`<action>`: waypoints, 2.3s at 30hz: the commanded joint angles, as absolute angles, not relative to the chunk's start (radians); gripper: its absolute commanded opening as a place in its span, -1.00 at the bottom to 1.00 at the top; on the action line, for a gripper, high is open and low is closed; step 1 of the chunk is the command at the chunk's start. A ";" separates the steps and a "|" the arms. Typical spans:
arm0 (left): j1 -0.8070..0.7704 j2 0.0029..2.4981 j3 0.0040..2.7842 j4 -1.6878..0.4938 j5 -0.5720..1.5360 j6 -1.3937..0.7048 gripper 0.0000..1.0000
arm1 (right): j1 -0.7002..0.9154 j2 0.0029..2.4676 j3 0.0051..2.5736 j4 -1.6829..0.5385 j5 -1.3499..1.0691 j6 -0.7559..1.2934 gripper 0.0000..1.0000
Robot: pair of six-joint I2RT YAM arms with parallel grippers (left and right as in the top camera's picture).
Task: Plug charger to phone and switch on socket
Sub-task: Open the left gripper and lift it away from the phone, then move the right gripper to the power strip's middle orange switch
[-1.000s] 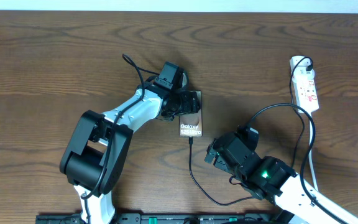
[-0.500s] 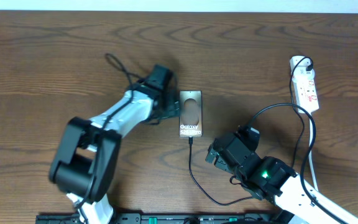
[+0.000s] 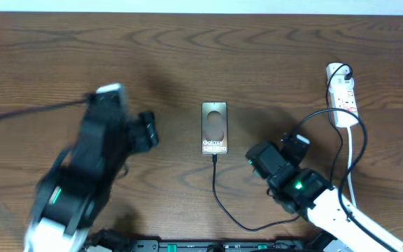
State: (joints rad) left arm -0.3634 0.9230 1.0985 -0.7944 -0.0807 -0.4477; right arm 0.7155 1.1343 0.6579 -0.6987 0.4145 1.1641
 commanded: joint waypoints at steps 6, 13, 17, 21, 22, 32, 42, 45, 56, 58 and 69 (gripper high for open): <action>-0.378 0.759 0.945 -0.800 -0.159 -0.467 0.93 | 0.557 1.123 0.725 -0.700 0.251 0.952 -0.59; -0.378 0.840 0.894 -0.795 -0.158 -0.522 0.93 | 0.521 1.065 0.875 -0.888 0.294 0.896 -0.98; -0.378 0.770 0.894 -0.779 -0.159 -0.522 0.93 | 0.422 1.031 1.027 -1.050 0.365 0.896 -0.97; -0.378 0.652 0.894 -0.778 -0.197 -0.521 0.93 | 0.252 1.036 1.111 -1.120 0.368 0.886 -0.97; -0.378 0.627 0.894 -0.786 -0.216 -0.521 0.93 | 0.206 1.038 1.115 -1.124 0.368 0.884 -0.97; -0.378 0.363 0.894 -0.912 -0.327 -0.522 0.93 | -0.263 1.195 1.120 -1.043 0.143 0.640 -0.97; -0.378 0.305 0.894 -0.942 -0.327 -0.521 0.94 | -0.323 1.633 1.424 -1.112 0.075 0.604 -0.98; -0.378 0.305 0.894 -0.954 -0.327 -0.521 0.94 | -0.324 1.783 1.591 -1.183 0.071 0.607 -0.98; -0.378 0.305 0.894 -0.964 -0.326 -0.522 0.94 | -0.340 2.156 1.944 -1.271 -0.065 0.699 -0.98; -0.378 0.305 0.894 -0.977 -0.326 -0.522 0.95 | -0.340 2.189 1.953 -1.256 -0.063 0.703 -0.98; -0.378 0.303 0.894 -1.082 -0.327 -0.522 0.94 | -0.361 2.228 1.953 -1.165 -0.062 0.725 -0.98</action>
